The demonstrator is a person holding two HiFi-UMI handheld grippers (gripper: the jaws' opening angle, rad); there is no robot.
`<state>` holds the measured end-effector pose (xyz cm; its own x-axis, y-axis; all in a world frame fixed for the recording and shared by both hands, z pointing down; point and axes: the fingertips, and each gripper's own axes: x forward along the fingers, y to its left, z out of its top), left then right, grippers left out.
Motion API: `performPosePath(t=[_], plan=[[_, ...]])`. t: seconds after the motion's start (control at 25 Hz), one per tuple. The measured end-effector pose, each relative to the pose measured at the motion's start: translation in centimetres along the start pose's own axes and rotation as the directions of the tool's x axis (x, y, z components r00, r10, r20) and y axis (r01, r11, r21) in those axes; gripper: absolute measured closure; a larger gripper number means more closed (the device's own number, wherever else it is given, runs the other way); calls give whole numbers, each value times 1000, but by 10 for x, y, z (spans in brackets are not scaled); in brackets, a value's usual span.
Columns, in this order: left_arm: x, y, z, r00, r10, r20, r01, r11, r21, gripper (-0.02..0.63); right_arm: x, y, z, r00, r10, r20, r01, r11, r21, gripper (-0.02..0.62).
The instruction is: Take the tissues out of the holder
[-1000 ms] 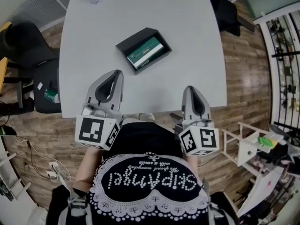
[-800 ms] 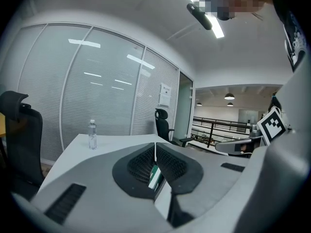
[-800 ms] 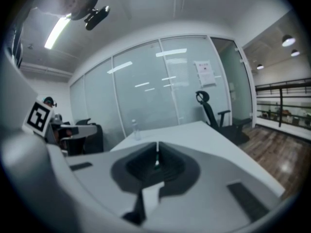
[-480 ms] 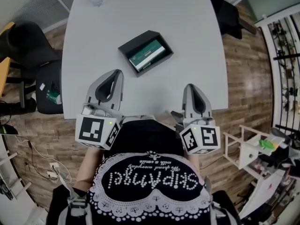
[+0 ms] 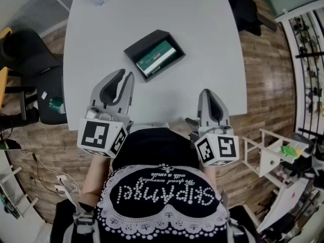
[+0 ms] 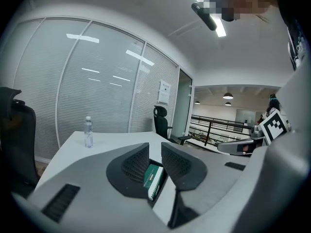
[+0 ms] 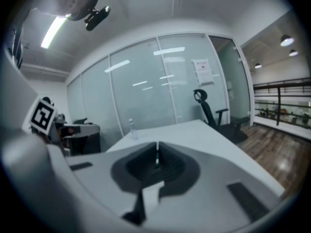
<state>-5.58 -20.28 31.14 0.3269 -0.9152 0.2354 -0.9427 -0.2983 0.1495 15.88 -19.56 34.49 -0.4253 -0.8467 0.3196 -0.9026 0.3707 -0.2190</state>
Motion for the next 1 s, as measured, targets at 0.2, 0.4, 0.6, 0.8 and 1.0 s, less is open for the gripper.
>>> performPosePath(t=[0.2,0.4,0.6,0.8,1.0], plan=[[17,1,-5,999,-37,-35,37,999,-2,459,3,-4,-5,1000,-12,-21,12,1000,12,561],[36,6,-20,995,-49,-92,49,999,-4,402,3,-8,-13,999,-27,-47,28,999,23,561],[54,6,-32,989,-44,-142,46,999,10,349,2,-13,-16,998,-35,-58,36,999,31,561],[69,3,-37,986,-42,-164,47,999,26,329,3,-19,-19,997,-41,-71,45,998,45,561],[91,2,-56,972,-46,-230,63,996,67,298,7,-29,-22,995,-52,-82,57,997,54,560]])
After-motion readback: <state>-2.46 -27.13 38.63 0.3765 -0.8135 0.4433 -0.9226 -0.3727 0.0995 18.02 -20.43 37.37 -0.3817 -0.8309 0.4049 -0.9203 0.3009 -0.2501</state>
